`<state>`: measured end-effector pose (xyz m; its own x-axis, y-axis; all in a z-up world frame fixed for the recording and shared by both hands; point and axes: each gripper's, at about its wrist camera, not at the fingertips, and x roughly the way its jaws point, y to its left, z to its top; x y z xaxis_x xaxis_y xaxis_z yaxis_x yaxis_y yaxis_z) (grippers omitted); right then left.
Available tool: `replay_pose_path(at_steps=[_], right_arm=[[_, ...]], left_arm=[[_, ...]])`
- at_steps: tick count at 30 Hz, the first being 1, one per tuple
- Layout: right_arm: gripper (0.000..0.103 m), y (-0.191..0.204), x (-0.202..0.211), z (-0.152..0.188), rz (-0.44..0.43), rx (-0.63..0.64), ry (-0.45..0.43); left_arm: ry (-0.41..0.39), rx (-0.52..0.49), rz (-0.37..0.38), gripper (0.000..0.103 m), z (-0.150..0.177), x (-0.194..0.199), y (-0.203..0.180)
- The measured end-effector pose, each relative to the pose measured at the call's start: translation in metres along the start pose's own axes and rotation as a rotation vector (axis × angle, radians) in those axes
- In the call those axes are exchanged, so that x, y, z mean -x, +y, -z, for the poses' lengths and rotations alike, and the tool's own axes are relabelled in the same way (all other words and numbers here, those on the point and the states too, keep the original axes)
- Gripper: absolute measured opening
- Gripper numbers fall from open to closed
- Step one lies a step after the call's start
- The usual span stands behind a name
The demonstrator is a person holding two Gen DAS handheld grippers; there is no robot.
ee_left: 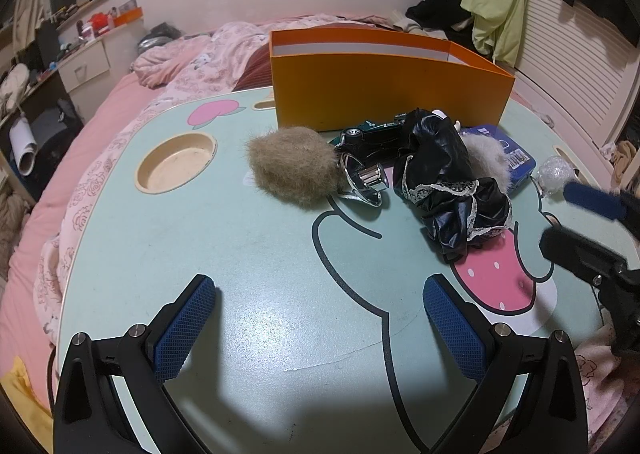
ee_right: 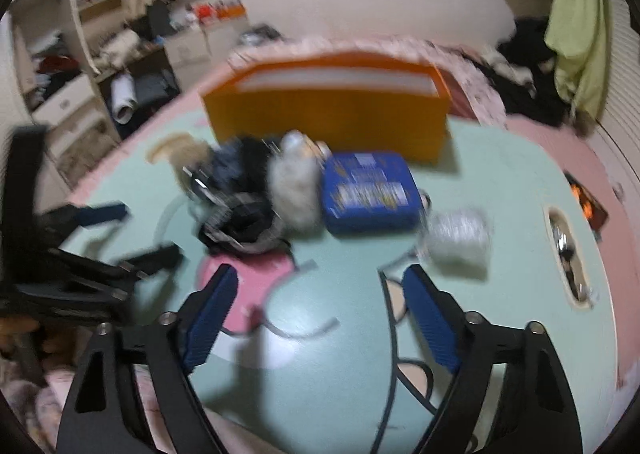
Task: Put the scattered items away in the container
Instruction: 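Grasp the black lace cloth on the table with the right tool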
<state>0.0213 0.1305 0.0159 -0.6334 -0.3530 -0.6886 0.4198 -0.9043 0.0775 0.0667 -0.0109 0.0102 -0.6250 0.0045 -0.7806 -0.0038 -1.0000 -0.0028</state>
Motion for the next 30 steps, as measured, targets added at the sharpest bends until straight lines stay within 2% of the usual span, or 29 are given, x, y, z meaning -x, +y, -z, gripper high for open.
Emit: replay_pose_path(at_steps=[2,5,9,10,12,13,14,16,20,22,25,30], right_arm=[[0.071,0.015,0.0,-0.009,-0.015,0.062,-0.014],[0.057,0.031,-0.01,-0.026,-0.055,0.085,-0.002],[0.054,0.051,-0.02,-0.05,-0.056,0.125,-0.043],[0.05,0.057,-0.027,-0.055,-0.059,0.147,-0.029],[0.036,0.064,-0.044,-0.058,-0.041,0.176,0.036],[0.023,0.064,-0.054,-0.056,-0.012,0.176,0.082],[0.019,0.061,-0.057,-0.054,-0.001,0.164,0.092],[0.013,0.055,-0.047,-0.053,-0.054,0.13,0.055],[0.012,0.042,-0.001,-0.053,-0.133,0.067,-0.077],[0.011,0.034,0.02,-0.05,-0.173,0.04,-0.097],[0.011,0.024,0.04,-0.037,-0.209,0.036,-0.081],[0.014,0.01,0.03,-0.011,-0.158,0.043,0.013]], left_arm=[[0.0,0.0,0.001,0.103,0.0,0.0,0.0],[-0.001,0.0,0.002,0.103,0.0,0.0,0.0],[-0.001,-0.001,0.002,0.103,0.0,0.0,-0.001],[-0.001,0.0,0.002,0.103,0.0,0.0,-0.001],[-0.001,0.0,0.002,0.103,0.0,0.0,-0.001],[-0.001,0.0,0.002,0.103,0.0,0.0,-0.001],[-0.002,0.0,0.003,0.103,0.0,0.001,-0.001],[-0.001,0.0,0.002,0.103,0.0,0.0,-0.001],[-0.001,0.0,0.002,0.103,0.0,0.0,0.0],[-0.002,0.0,0.002,0.103,0.0,0.0,0.0],[-0.002,0.0,0.002,0.103,0.0,0.0,0.0],[-0.002,0.0,0.002,0.103,0.0,0.0,0.0]])
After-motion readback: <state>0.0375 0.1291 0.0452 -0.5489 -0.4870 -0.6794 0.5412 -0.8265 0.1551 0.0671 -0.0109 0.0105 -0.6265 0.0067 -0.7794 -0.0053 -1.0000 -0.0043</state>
